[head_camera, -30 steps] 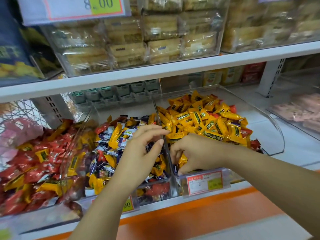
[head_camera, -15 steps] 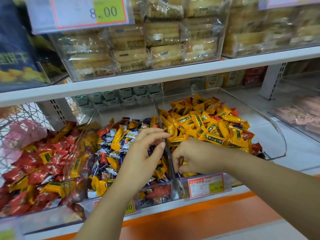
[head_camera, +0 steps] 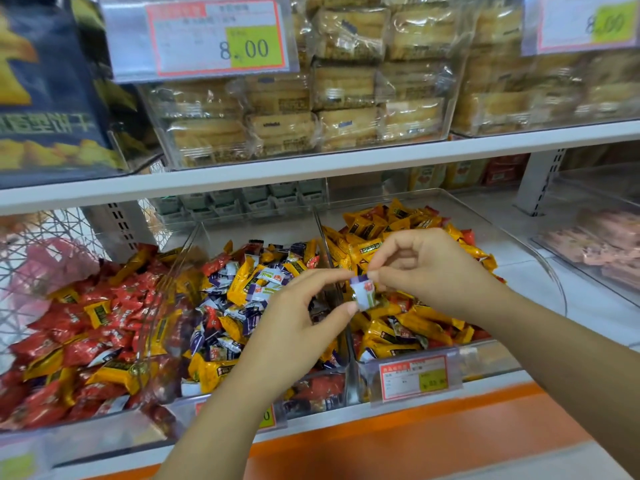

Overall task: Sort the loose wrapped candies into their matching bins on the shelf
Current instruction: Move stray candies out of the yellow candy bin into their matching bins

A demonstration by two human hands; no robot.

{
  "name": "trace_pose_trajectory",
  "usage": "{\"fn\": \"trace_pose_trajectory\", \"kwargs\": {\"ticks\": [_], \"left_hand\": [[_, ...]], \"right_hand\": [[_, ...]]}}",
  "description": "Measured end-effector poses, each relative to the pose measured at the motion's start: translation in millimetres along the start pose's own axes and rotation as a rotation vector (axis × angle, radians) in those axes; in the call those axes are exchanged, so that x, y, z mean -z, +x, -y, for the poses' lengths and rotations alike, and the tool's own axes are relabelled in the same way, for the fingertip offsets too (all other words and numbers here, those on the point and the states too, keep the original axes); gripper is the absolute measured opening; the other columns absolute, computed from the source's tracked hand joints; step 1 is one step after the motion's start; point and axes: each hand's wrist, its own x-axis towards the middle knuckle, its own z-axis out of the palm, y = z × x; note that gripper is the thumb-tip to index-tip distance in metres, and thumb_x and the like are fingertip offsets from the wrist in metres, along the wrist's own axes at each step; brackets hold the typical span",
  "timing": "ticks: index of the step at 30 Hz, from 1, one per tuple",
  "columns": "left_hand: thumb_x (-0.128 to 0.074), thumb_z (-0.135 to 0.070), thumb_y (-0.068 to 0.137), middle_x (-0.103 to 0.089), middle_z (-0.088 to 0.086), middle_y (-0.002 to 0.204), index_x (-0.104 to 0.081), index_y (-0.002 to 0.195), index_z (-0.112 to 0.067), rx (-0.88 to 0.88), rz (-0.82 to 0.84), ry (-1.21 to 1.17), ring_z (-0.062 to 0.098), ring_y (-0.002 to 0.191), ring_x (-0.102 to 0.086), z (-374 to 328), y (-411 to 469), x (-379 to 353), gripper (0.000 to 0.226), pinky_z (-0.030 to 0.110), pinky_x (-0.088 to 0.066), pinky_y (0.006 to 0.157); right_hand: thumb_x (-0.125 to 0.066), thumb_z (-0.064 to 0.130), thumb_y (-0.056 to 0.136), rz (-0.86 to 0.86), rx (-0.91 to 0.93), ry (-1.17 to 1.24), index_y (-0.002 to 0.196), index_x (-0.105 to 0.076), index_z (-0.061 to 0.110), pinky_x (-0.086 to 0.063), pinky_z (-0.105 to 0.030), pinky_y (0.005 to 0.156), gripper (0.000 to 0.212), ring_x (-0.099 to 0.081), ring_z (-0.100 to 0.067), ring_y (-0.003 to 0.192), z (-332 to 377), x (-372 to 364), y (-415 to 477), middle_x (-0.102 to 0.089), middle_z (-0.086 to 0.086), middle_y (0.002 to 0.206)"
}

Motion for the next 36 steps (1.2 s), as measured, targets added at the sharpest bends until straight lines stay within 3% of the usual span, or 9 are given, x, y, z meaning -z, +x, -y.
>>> {"fn": "trace_pose_trajectory", "kwargs": {"ticks": [5, 8, 13, 17, 22, 26, 31, 34, 36], "left_hand": [[-0.065, -0.021, 0.086, -0.061, -0.023, 0.085, -0.054, 0.094, -0.047, 0.006, -0.163, -0.069, -0.015, 0.089, -0.053, -3.6, -0.9, 1.8, 0.030, 0.001, -0.040, 0.073], [-0.062, -0.020, 0.090, -0.060, -0.020, 0.085, -0.055, 0.090, -0.046, 0.075, -0.238, -0.078, -0.007, 0.086, -0.057, 6.4, -1.1, 13.5, 0.027, 0.008, -0.044, 0.068], [-0.061, -0.019, 0.091, -0.059, -0.016, 0.083, -0.058, 0.093, -0.037, 0.152, -0.340, -0.028, -0.001, 0.080, -0.058, 28.7, -1.9, 31.9, 0.019, 0.011, -0.043, 0.059], [-0.060, -0.021, 0.091, -0.049, -0.016, 0.104, -0.058, 0.115, -0.036, 0.151, -0.284, 0.149, -0.002, 0.094, -0.047, 36.8, -2.7, 32.0, 0.028, 0.007, -0.035, 0.077], [-0.056, -0.018, 0.092, -0.053, -0.023, 0.104, -0.054, 0.105, -0.043, -0.019, -0.266, 0.117, -0.010, 0.101, -0.048, 19.8, -3.3, 25.7, 0.028, -0.002, -0.032, 0.082], [-0.056, -0.026, 0.091, -0.052, -0.022, 0.113, -0.054, 0.113, -0.042, -0.084, -0.276, 0.083, -0.010, 0.108, -0.047, 14.6, -1.3, 15.1, 0.028, 0.001, -0.031, 0.090], [-0.059, -0.022, 0.091, -0.048, -0.019, 0.117, -0.056, 0.115, -0.037, -0.068, -0.287, 0.158, -0.018, 0.110, -0.039, 22.0, 0.2, 12.2, 0.029, -0.005, -0.023, 0.087], [-0.059, -0.022, 0.091, -0.045, -0.027, 0.115, -0.059, 0.112, -0.037, -0.050, -0.226, 0.183, -0.014, 0.111, -0.040, 24.1, -0.4, 9.7, 0.026, -0.005, -0.022, 0.091], [-0.059, -0.022, 0.091, -0.043, -0.031, 0.114, -0.058, 0.109, -0.040, -0.061, -0.180, 0.196, -0.017, 0.112, -0.038, 22.7, -0.1, 6.4, 0.026, -0.005, -0.019, 0.094]], "right_hand": [[-0.068, 0.005, 0.082, -0.002, 0.003, 0.171, 0.082, -0.067, 0.017, -0.056, -0.021, 0.069, 0.013, -0.070, -0.009, 0.071, 16.0, -9.4, -4.6, -0.072, -0.001, 0.077], [-0.070, 0.019, 0.083, 0.081, -0.050, -0.110, 0.084, -0.067, 0.029, -0.054, -0.016, 0.069, 0.010, -0.066, 0.001, 0.069, 11.8, -6.1, -5.1, -0.069, 0.013, 0.071], [-0.070, 0.035, 0.082, 0.505, -0.141, -0.593, 0.098, -0.072, 0.026, -0.053, -0.020, 0.073, 0.018, -0.061, 0.006, 0.076, -2.1, -20.7, -8.1, -0.068, 0.016, 0.087], [-0.074, 0.027, 0.079, 0.511, -0.153, -0.656, 0.091, -0.073, 0.025, -0.055, -0.026, 0.075, 0.012, -0.061, 0.003, 0.072, -2.8, -26.5, -3.8, -0.068, 0.017, 0.079], [-0.073, 0.020, 0.078, 0.221, -0.125, -0.425, 0.072, -0.072, 0.025, -0.045, -0.011, 0.053, 0.008, -0.059, 0.005, 0.060, 11.1, -5.5, 0.0, -0.067, 0.017, 0.065], [-0.071, 0.018, 0.082, -0.031, -0.018, -0.067, 0.086, -0.069, 0.022, -0.042, -0.010, 0.049, 0.006, -0.056, 0.001, 0.046, 27.5, -8.5, 1.3, -0.069, 0.011, 0.067], [-0.068, 0.022, 0.084, 0.084, 0.042, -0.261, 0.091, -0.068, 0.032, -0.043, -0.006, 0.063, 0.012, -0.059, 0.013, 0.070, 18.3, -5.6, 7.4, -0.065, 0.020, 0.082], [-0.070, 0.024, 0.083, 0.340, -0.054, -0.472, 0.077, -0.068, 0.037, -0.045, -0.009, 0.065, 0.015, -0.060, 0.012, 0.070, 4.5, 12.6, 0.1, -0.068, 0.019, 0.074], [-0.069, 0.024, 0.084, 0.512, -0.106, -0.607, 0.089, -0.071, 0.038, -0.045, -0.007, 0.068, 0.015, -0.057, 0.014, 0.073, -3.5, 15.3, -7.6, -0.067, 0.024, 0.081]]}}
